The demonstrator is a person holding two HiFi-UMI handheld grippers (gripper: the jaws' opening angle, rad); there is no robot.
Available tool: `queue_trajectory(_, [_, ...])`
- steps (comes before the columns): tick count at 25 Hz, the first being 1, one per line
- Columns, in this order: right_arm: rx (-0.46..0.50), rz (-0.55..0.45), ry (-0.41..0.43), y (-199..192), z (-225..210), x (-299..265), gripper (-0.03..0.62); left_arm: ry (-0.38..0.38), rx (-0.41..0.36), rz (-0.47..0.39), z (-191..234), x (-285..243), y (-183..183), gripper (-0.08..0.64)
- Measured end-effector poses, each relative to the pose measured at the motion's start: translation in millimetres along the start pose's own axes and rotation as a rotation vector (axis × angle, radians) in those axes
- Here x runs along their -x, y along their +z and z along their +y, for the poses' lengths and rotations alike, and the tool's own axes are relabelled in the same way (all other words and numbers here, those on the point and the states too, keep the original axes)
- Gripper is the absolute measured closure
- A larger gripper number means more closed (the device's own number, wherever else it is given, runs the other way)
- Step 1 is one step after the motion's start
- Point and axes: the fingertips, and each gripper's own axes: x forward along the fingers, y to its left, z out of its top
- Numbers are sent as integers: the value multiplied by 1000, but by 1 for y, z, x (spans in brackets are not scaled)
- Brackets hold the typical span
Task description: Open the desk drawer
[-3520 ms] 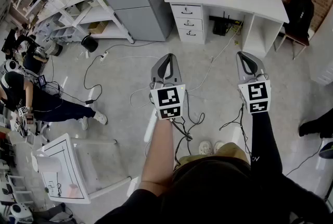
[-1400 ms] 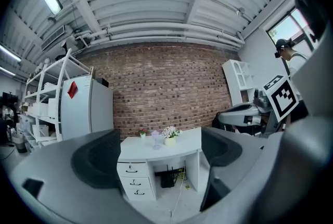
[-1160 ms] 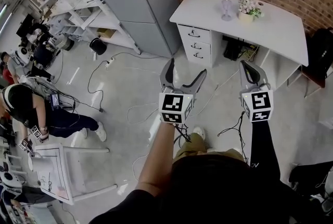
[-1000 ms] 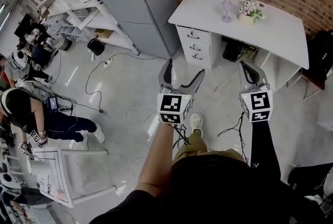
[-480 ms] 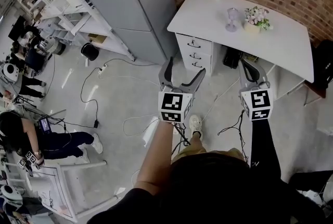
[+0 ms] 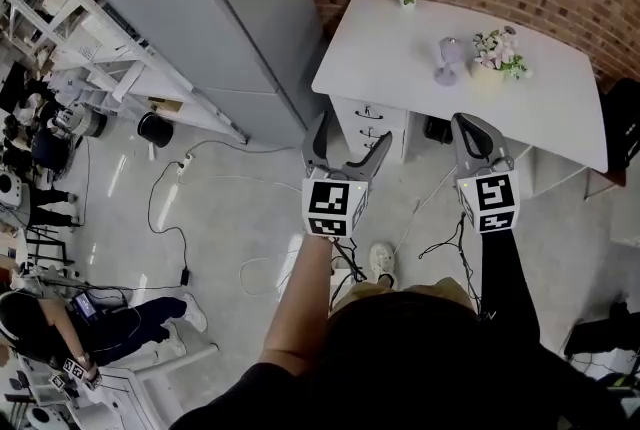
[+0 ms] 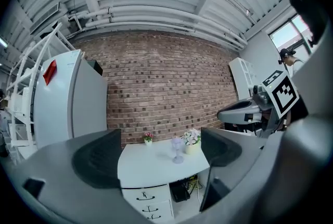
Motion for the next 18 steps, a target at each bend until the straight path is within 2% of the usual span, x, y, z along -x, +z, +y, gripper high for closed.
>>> queue_trajectory(10, [-12,32,27,-15,7,-83,594,-33,53,67,50,-62,-41,98])
queue_trajectory(18, [-53,73,68,-55,20,-122,594,-62,104,167,62,-96,-96,98])
